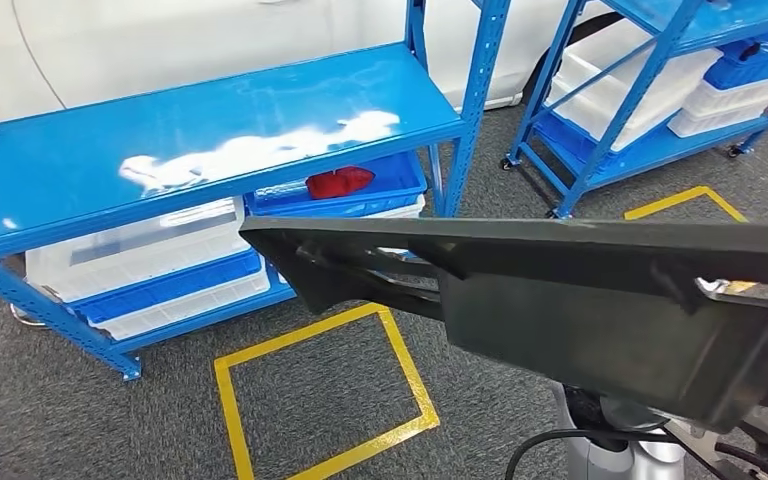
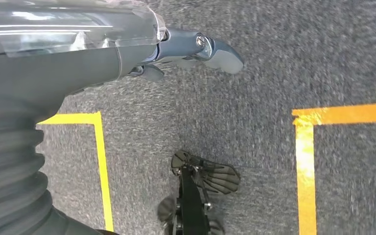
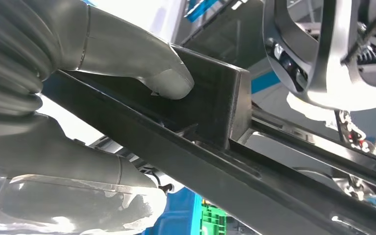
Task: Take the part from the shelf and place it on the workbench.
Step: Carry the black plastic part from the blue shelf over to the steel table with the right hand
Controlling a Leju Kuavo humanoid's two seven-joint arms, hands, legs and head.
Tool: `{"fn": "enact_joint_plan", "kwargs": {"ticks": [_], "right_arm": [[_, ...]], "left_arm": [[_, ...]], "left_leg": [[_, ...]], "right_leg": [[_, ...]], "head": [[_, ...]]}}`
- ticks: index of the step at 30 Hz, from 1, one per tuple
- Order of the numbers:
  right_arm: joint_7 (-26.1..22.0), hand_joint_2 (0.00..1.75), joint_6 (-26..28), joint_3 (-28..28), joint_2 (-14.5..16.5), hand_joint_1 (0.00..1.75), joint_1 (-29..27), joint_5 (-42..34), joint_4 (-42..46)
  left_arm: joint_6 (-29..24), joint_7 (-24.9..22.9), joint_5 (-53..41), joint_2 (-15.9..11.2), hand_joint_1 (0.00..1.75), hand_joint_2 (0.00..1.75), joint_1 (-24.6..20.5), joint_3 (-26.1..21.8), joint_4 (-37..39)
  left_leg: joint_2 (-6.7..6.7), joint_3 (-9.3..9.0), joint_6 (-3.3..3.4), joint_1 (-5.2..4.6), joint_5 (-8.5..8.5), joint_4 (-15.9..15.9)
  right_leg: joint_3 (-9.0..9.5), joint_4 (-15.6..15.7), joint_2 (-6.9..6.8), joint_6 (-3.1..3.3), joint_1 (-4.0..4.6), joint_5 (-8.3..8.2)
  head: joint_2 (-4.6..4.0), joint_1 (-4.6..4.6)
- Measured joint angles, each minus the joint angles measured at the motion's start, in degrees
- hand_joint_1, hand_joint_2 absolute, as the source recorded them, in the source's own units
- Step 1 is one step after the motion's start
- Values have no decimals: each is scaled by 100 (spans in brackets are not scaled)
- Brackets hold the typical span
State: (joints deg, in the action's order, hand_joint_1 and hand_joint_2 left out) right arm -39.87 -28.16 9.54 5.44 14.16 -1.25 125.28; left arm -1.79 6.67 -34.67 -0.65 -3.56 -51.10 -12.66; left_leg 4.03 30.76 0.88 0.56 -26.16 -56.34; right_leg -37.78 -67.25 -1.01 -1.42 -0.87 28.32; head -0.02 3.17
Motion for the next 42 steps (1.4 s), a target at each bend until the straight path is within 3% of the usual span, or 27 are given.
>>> {"fn": "enact_joint_plan", "kwargs": {"ticks": [2,3,6,8,10,12,13,15,17,19,21,23,25,27,28,29,30,32,34,36,38,40,42], "right_arm": [[0,175,129,109,-49,175,50,57,49],[0,175,183,152,-79,175,67,77,73],[0,175,283,234,-188,175,81,120,149],[-1,175,305,279,-249,175,97,126,202],[-1,175,311,322,-285,175,103,125,225],[0,175,310,347,-320,175,86,130,228],[0,175,316,354,-338,175,77,147,230],[0,175,352,374,-369,175,65,218,238],[0,175,365,401,-396,175,58,243,244],[0,175,344,416,-427,175,51,179,240],[1,175,308,419,-462,175,29,121,233],[2,175,264,438,-486,175,-7,127,221],[4,175,258,485,-497,175,-52,182,187],[6,175,311,543,-507,175,-128,225,136],[6,175,344,574,-513,175,-170,240,109],[6,175,371,608,-520,175,-202,257,83],[7,175,390,643,-527,175,-222,273,59],[6,175,393,699,-542,175,-232,291,25],[5,175,369,724,-554,175,-243,288,-4],[5,175,331,733,-561,175,-268,261,-41],[4,175,263,751,-568,175,-284,192,-86],[5,175,142,773,-571,175,-286,82,-144],[7,175,16,781,-569,175,-283,-15,-219]], "left_arm": [[46,-18,-40,10,0,175,-13,-1,0],[68,-30,-68,15,0,175,-16,-1,0],[113,-61,-142,44,0,175,-35,2,0],[135,-60,-169,74,0,175,-50,4,0],[157,-44,-193,97,0,175,-35,4,0],[196,-20,-226,119,0,175,-10,4,1],[217,-7,-255,132,0,175,-4,7,2],[238,12,-328,154,0,175,-13,16,2],[249,21,-369,168,0,175,-27,24,2],[263,27,-388,185,0,175,-36,25,2],[274,25,-421,215,0,175,-53,27,2],[281,-3,-461,252,0,175,-73,28,2],[282,-37,-492,282,0,175,-61,29,2],[282,-50,-513,313,0,175,-37,28,2],[283,-54,-526,330,0,175,-34,28,2],[286,-55,-537,350,0,175,-38,29,2],[291,-58,-547,372,0,175,-45,31,3],[300,-64,-553,419,0,175,-62,35,4],[302,-73,-549,459,0,175,-71,37,6],[300,-77,-530,493,0,175,-77,36,7],[297,-50,-491,526,0,175,-91,32,8],[283,0,-438,550,0,175,-86,12,9],[249,40,-393,562,0,175,-58,-30,9]], "left_leg": [[96,-5,-50,-27,-34,-41],[139,-8,-78,-41,-48,-56],[248,-29,-169,-40,-75,-60],[25,53,-228,-12,-269,-295],[-270,347,-264,9,-658,-986],[-343,657,-286,13,-891,-1660],[-353,701,-287,16,-849,-1737],[-408,450,-273,33,-458,-1168],[-684,112,-248,67,-153,-409],[-867,9,-213,70,-114,-135],[-760,14,-147,63,-82,-111],[-619,13,-60,77,-42,-76],[-463,24,-4,63,-28,-60],[-298,42,12,36,-31,-65],[-218,49,14,28,-34,-68],[-146,50,12,22,-37,-70],[-79,46,7,17,-42,-73],[30,33,-21,-9,-60,-80],[122,23,-74,-33,-75,-88],[206,17,-142,-39,-87,-87],[66,62,-208,-22,-210,-220],[-217,298,-246,3,-537,-770],[-334,635,-261,8,-825,-1487]], "right_leg": [[400,731,-244,67,44,-221],[476,891,-315,104,69,-245],[453,948,-177,203,78,-270],[455,989,-56,271,41,-315],[440,997,75,309,30,-342],[421,988,232,317,33,-355],[417,981,317,314,33,-359],[423,959,476,293,29,-359],[401,924,618,242,29,-360],[339,905,747,160,16,-390],[289,910,838,75,2,-425],[188,729,627,23,18,-302],[-100,114,292,-7,25,47],[-416,-573,172,-27,12,331],[-461,-697,148,-30,9,339],[-382,-583,124,-25,9,240],[-191,-259,74,-11,12,73],[254,533,-158,52,50,-174],[427,889,-276,137,101,-227],[406,912,-158,212,108,-256],[408,955,-49,280,79,-295],[408,982,54,333,63,-322],[395,976,189,355,68,-330]], "head": [[0,0],[0,1],[0,1],[0,0],[0,1],[0,1],[0,1],[0,0],[0,0],[0,1],[0,1],[0,0],[0,0],[0,0],[0,0],[0,0],[0,0],[0,0],[0,0],[0,0],[0,1],[0,1],[0,0]]}}
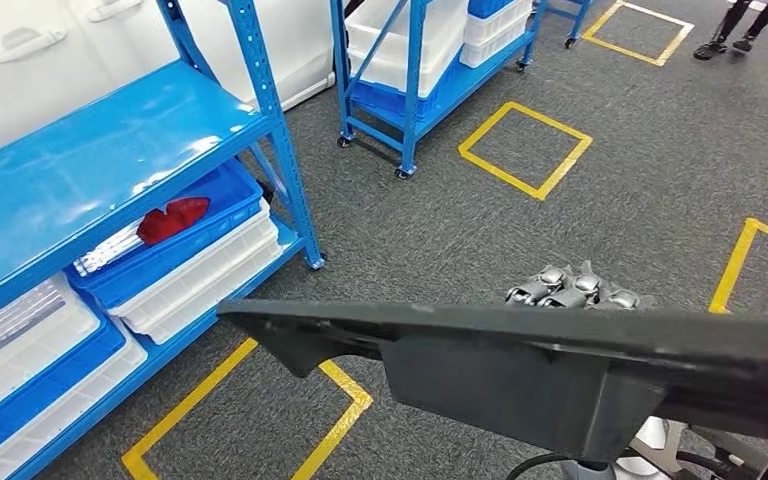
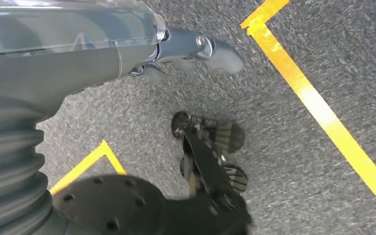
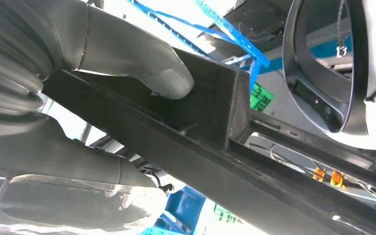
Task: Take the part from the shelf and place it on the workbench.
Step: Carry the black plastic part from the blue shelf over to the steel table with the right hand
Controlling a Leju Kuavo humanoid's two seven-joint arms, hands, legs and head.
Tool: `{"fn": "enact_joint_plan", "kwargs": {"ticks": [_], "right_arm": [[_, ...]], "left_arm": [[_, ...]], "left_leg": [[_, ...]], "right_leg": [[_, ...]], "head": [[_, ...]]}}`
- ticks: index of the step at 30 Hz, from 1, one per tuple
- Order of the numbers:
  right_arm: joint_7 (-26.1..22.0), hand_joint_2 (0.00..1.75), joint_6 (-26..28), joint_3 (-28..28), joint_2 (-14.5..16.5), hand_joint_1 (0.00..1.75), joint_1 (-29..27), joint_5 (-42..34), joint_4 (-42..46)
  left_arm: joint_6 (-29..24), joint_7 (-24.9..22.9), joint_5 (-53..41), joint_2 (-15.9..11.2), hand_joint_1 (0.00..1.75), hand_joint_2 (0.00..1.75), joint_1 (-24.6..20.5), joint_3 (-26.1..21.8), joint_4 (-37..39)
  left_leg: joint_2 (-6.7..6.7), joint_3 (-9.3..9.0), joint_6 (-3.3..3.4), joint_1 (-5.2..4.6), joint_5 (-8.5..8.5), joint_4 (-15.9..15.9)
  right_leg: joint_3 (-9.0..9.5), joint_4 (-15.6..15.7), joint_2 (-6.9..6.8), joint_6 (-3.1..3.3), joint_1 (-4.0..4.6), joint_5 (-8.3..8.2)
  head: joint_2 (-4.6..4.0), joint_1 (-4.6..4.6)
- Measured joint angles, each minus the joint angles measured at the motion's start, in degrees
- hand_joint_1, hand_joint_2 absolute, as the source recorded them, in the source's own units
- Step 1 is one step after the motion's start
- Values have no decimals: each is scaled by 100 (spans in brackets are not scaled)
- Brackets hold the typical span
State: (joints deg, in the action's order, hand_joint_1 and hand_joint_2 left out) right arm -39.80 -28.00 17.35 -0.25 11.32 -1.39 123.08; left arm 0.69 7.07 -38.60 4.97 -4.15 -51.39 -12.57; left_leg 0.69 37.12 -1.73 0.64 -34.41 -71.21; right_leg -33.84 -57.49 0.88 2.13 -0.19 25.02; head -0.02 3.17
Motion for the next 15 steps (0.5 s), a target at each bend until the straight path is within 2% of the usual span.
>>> {"fn": "enact_joint_plan", "kwargs": {"ticks": [1,2,3,4,5,7,9,10,12,13,14,15], "right_arm": [[0,175,-44,-3,1,175,5,-27,-40],[0,175,-67,-7,2,175,16,-41,-76],[0,175,-79,-14,3,175,34,-47,-107],[-1,175,-79,-24,3,175,54,-49,-129],[-1,175,-74,-36,3,175,72,-49,-142],[-2,175,-66,-61,4,175,85,-53,-153],[-2,175,-75,-104,5,175,79,-81,-151],[-3,175,-89,-141,5,175,69,-104,-146],[-5,175,-142,-235,6,175,61,-160,-129],[-6,175,-171,-282,8,175,56,-185,-123],[-7,175,-202,-331,10,175,51,-209,-120],[-7,175,-237,-385,12,175,37,-236,-120]], "left_arm": [[-17,16,10,4,0,175,10,-23,0],[-30,31,14,7,0,175,15,-43,0],[-38,42,10,8,0,175,15,-56,0],[-42,49,-2,7,0,175,13,-62,0],[-43,51,-16,2,0,175,11,-65,0],[-51,43,-39,-13,0,175,14,-70,0],[-73,10,-50,-41,0,175,9,-75,0],[-100,-9,-55,-68,0,175,1,-79,-1],[-176,-40,-55,-133,0,175,-8,-96,-3],[-216,-53,-52,-170,0,175,-2,-111,-4],[-249,-66,-51,-212,0,175,12,-132,-4],[-278,-83,-49,-262,0,175,26,-156,-4]], "left_leg": [[-12,87,-4,1,-5,-167],[-20,76,-4,3,103,-118],[-48,-32,3,7,298,139],[-149,-196,16,16,518,523],[-281,-352,33,27,667,884],[-478,-527,67,33,766,1286],[-417,-553,118,21,759,1346],[-350,-566,157,25,780,1378],[-208,-596,238,43,820,1448],[-132,-604,264,38,827,1463],[-59,-604,282,28,824,1466],[22,-601,290,19,819,1464]], "right_leg": [[-3,-7,77,1,2,-1],[-4,-17,156,0,1,-1],[-3,-32,233,-5,-1,1],[-6,-49,303,-15,-6,5],[-17,-71,368,-34,-2,9],[-64,-100,488,-98,-12,-2],[-107,-87,613,-186,-29,-38],[-120,-96,594,-220,-29,-35],[-240,-340,346,-281,-12,125],[-376,-628,169,-300,-18,290],[-559,-996,52,-323,-30,473],[-738,-1356,0,-345,-49,617]], "head": [[0,0],[0,0],[0,0],[0,0],[0,0],[0,1],[0,1],[0,1],[0,-2],[0,-3],[0,-4],[0,-4]]}}
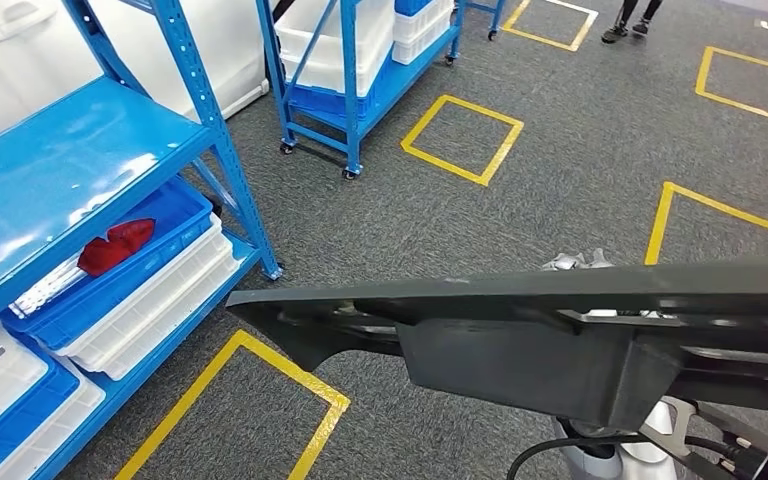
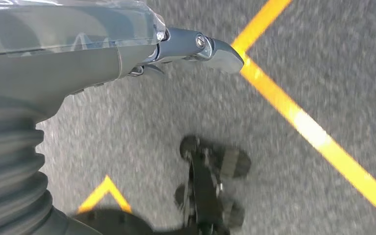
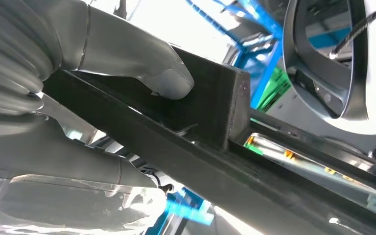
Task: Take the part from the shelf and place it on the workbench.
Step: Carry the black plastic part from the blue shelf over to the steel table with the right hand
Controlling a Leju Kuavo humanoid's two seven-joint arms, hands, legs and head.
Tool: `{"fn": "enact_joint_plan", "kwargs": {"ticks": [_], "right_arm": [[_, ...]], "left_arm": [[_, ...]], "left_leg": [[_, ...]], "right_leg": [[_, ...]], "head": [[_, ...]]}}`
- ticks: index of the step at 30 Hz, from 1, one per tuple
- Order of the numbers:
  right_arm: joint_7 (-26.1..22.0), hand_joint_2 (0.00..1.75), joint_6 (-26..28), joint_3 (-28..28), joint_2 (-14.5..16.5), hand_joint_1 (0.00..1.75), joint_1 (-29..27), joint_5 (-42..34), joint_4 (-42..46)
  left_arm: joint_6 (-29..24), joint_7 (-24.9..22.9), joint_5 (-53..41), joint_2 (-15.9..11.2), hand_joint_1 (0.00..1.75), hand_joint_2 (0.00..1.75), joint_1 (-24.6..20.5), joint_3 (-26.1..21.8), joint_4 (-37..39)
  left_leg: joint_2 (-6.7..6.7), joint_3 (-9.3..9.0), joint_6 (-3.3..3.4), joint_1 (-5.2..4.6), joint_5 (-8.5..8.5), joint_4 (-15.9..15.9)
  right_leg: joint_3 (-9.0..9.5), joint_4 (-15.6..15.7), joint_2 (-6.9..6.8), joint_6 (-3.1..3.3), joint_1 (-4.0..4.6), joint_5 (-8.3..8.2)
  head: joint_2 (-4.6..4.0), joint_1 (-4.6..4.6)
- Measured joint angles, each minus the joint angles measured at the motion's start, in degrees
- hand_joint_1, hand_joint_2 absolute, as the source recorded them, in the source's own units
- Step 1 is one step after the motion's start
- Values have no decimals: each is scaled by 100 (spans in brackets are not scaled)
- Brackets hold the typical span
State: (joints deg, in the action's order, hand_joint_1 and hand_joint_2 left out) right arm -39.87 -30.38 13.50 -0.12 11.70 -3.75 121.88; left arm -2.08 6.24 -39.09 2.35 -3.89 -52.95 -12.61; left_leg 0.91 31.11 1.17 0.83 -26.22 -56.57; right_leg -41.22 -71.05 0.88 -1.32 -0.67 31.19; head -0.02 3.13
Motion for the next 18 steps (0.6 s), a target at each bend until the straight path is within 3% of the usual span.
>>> {"fn": "enact_joint_plan", "kwargs": {"ticks": [1,2,4,6,8,10,12,14,16,17,18], "right_arm": [[1,175,-47,-59,6,175,-22,-29,-1],[1,175,-111,-126,19,175,-48,-62,-1],[1,175,-268,-269,81,175,-102,-122,-1],[1,175,-416,-413,197,175,-146,-152,-1],[1,175,-540,-549,336,175,-213,-163,-1],[1,175,-645,-677,459,175,-332,-160,-1],[1,175,-720,-765,572,175,-424,-145,-1],[1,175,-751,-796,676,175,-478,-114,-9],[2,175,-758,-801,747,175,-531,-79,-34],[2,175,-760,-802,772,175,-546,-69,-50],[3,175,-762,-802,794,175,-553,-66,-66]], "left_arm": [[-23,-18,6,-46,0,175,9,-24,0],[-43,-34,20,-97,0,175,11,-49,0],[-71,-54,76,-178,0,175,-3,-108,-1],[-99,-54,125,-246,0,175,-11,-187,-5],[-145,-54,144,-304,0,175,-12,-259,-10],[-209,-62,161,-342,0,175,-17,-312,-14],[-281,-85,179,-374,0,175,-13,-353,-17],[-334,-117,185,-416,0,175,15,-393,-17],[-343,-125,194,-450,0,175,46,-440,-17],[-331,-105,207,-457,0,175,52,-462,-17],[-307,-71,220,-461,0,175,51,-480,-17]], "left_leg": [[77,1,-2,-6,-6,-2],[151,-1,-10,-9,-13,-5],[276,-19,-40,-10,-33,-10],[375,-44,-100,-36,-70,-24],[470,-67,-170,-61,-100,-33],[527,-95,-239,-46,-131,-35],[339,-32,-293,-17,-301,-235],[64,263,-317,-5,-669,-897],[-31,611,-328,-6,-921,-1604],[-44,677,-328,-6,-884,-1705],[-57,632,-322,-3,-732,-1561]], "right_leg": [[-114,-235,-26,-16,-17,59],[-124,-271,-46,-26,-32,16],[193,288,-142,-21,-48,-300],[584,1013,-362,35,-8,-523],[700,1267,-434,117,47,-543],[696,1291,-303,199,52,-565],[713,1336,-192,279,31,-597],[715,1351,-69,330,24,-614],[711,1347,78,345,37,-617],[712,1342,157,346,42,-617],[717,1334,236,344,44,-616]], "head": [[0,0],[0,-1],[0,-1],[0,0],[0,1],[0,1],[0,1],[0,1],[0,2],[0,2],[0,2]]}}
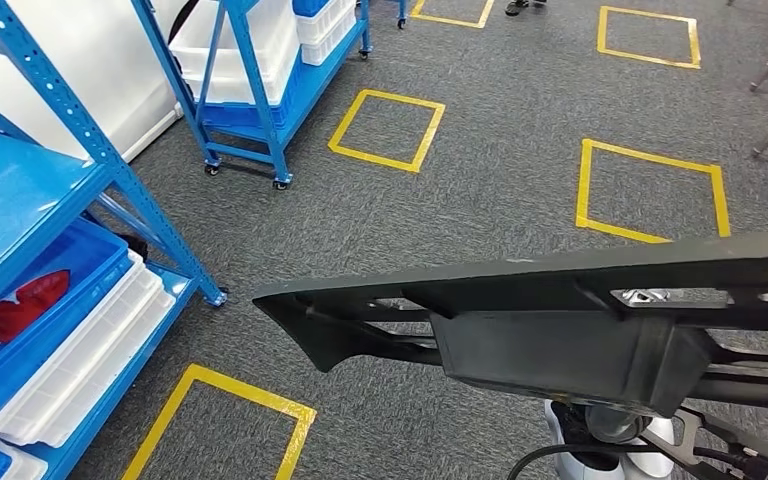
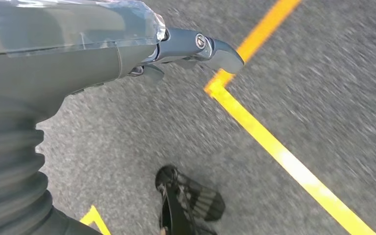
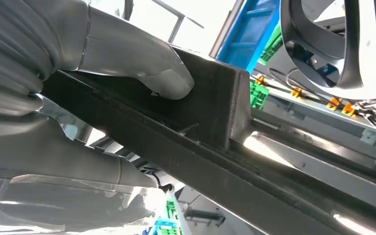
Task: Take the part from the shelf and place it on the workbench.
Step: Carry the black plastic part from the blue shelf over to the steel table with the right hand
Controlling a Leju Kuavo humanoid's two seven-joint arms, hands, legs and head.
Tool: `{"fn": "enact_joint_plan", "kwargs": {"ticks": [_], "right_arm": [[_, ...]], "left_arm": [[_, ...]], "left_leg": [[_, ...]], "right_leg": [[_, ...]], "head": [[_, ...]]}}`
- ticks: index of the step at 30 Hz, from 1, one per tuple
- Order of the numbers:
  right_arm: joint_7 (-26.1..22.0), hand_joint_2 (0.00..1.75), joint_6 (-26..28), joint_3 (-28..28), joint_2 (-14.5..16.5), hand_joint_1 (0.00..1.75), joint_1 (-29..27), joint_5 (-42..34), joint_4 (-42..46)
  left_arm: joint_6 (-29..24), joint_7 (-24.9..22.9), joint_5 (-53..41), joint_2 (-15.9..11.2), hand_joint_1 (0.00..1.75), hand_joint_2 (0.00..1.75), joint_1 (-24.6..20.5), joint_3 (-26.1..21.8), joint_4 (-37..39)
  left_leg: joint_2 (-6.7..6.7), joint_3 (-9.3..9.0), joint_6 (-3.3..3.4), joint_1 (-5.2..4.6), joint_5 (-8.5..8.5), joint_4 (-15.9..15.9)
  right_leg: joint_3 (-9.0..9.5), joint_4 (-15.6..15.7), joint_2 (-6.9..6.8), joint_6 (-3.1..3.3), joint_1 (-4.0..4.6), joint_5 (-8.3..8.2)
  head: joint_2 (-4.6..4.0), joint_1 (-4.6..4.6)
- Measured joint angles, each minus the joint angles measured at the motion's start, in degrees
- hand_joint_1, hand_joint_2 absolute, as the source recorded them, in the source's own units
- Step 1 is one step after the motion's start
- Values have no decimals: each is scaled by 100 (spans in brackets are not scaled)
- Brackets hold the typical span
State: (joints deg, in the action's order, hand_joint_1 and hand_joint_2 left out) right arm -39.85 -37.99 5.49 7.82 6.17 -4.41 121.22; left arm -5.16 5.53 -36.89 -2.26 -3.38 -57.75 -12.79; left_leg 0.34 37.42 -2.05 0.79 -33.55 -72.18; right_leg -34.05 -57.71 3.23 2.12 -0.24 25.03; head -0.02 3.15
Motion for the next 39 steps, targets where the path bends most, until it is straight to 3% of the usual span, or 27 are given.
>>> {"fn": "enact_joint_plan", "kwargs": {"ticks": [1,3,5,7,9,11,13,14,15,16,18,20,22,24,26,28,29,30,31,32,33,35,36,38,39], "right_arm": [[0,175,-3,0,23,175,-1,-3,-14],[0,175,-9,1,66,175,7,-20,-38],[1,175,-31,1,95,175,16,-44,-61],[1,175,-75,1,108,175,23,-74,-88],[1,175,-115,2,109,175,51,-97,-118],[0,175,-142,4,109,175,104,-101,-157],[1,175,-166,4,108,175,139,-98,-201],[1,175,-175,5,108,175,149,-96,-221],[2,175,-181,6,108,175,164,-94,-240],[2,175,-184,9,109,175,188,-90,-256],[2,175,-168,25,109,175,254,-80,-281],[1,175,-105,57,108,175,313,-68,-306],[0,175,13,106,101,175,351,-38,-340],[0,175,130,192,66,175,408,10,-400],[0,175,201,319,-3,175,523,59,-553],[1,175,239,455,-107,175,642,132,-809],[3,175,258,521,-164,175,694,178,-943],[5,175,281,582,-216,175,748,217,-1067],[7,175,307,644,-260,175,807,252,-1174],[8,175,328,704,-294,175,870,278,-1260],[7,175,347,763,-320,175,932,297,-1337],[9,175,389,871,-359,175,1037,333,-1466],[7,175,412,925,-381,175,1077,346,-1526],[4,175,451,1037,-443,175,1176,398,-1656],[2,175,462,1105,-484,175,1263,432,-1744]], "left_arm": [[37,51,11,-3,0,175,-6,-14,0],[126,152,13,-10,0,175,-22,-32,0],[202,224,18,-15,0,175,-41,-48,0],[259,285,31,-13,0,175,-83,-68,0],[309,342,36,-9,0,175,-127,-92,0],[363,394,32,-6,0,175,-125,-114,0],[416,436,24,-5,0,175,-107,-132,0],[442,449,18,-4,0,175,-108,-137,0],[467,461,12,-2,0,175,-116,-139,0],[494,472,6,4,0,175,-129,-139,0],[536,491,4,21,0,175,-155,-139,0],[556,500,14,40,0,175,-168,-142,0],[559,502,26,64,0,175,-179,-144,1],[562,501,41,95,0,175,-195,-150,1],[578,500,76,125,0,175,-180,-177,2],[616,502,108,158,0,175,-139,-229,4],[637,507,112,179,0,175,-125,-253,5],[656,516,112,198,0,175,-120,-272,6],[671,526,110,215,0,175,-121,-283,7],[682,535,107,228,0,175,-123,-286,7],[692,543,102,239,0,175,-123,-290,7],[711,558,95,259,0,175,-122,-299,9],[722,564,91,267,0,175,-124,-303,10],[744,575,80,285,0,175,-143,-307,11],[753,578,76,298,0,175,-157,-308,11]], "left_leg": [[-49,-143,9,7,227,348],[-289,-474,36,28,563,1119],[-426,-606,81,25,624,1430],[-322,-618,154,13,644,1456],[-196,-630,243,20,685,1498],[-50,-628,303,6,699,1519],[111,-623,323,-17,690,1517],[188,-623,323,-23,684,1516],[259,-628,319,-28,677,1515],[324,-640,310,-31,667,1514],[439,-674,273,-52,636,1510],[542,-697,219,-73,603,1505],[638,-719,161,-76,581,1509],[477,-696,100,-51,481,1403],[151,-462,55,-22,183,881],[23,-79,27,-14,-117,119],[13,47,16,-12,-141,-98],[10,76,9,-6,-52,-100],[-9,5,4,5,130,111],[-73,-146,-2,24,361,479],[-221,-302,-6,49,524,843],[-483,-492,15,77,664,1300],[-540,-507,42,70,643,1345],[-421,-511,122,59,674,1385],[-348,-521,166,58,693,1410]], "right_leg": [[5,-13,78,-6,-1,4],[-5,-54,219,-40,3,15],[-41,-75,341,-106,-3,5],[-72,-68,416,-183,-15,-19],[-159,-225,178,-236,2,89],[-445,-824,-165,-276,6,436],[-808,-1579,-264,-311,-17,748],[-888,-1748,-278,-319,-24,767],[-846,-1677,-296,-319,-27,676],[-674,-1359,-339,-306,-24,497],[-211,-497,-579,-237,21,182],[3,-63,-710,-158,80,86],[-6,-34,-585,-100,92,75],[13,16,-467,-39,63,43],[25,51,-345,9,36,15],[19,48,-193,25,35,10],[18,43,-110,24,35,9],[20,33,-30,19,32,10],[21,18,48,10,27,13],[21,-5,121,-6,18,22],[10,-35,190,-32,15,34],[-51,-94,324,-105,0,38],[-86,-100,389,-147,-10,24],[-131,-97,469,-223,-33,-4],[-168,-153,375,-250,-28,32]], "head": [[0,0],[0,-1],[0,-1],[0,-1],[0,-2],[0,-2],[0,-2],[0,-2],[0,-2],[0,-2],[0,-2],[0,-2],[0,-2],[0,-2],[0,-1],[0,0],[0,0],[0,0],[0,0],[0,0],[0,0],[0,-1],[0,-1],[0,-1],[0,-2]]}}
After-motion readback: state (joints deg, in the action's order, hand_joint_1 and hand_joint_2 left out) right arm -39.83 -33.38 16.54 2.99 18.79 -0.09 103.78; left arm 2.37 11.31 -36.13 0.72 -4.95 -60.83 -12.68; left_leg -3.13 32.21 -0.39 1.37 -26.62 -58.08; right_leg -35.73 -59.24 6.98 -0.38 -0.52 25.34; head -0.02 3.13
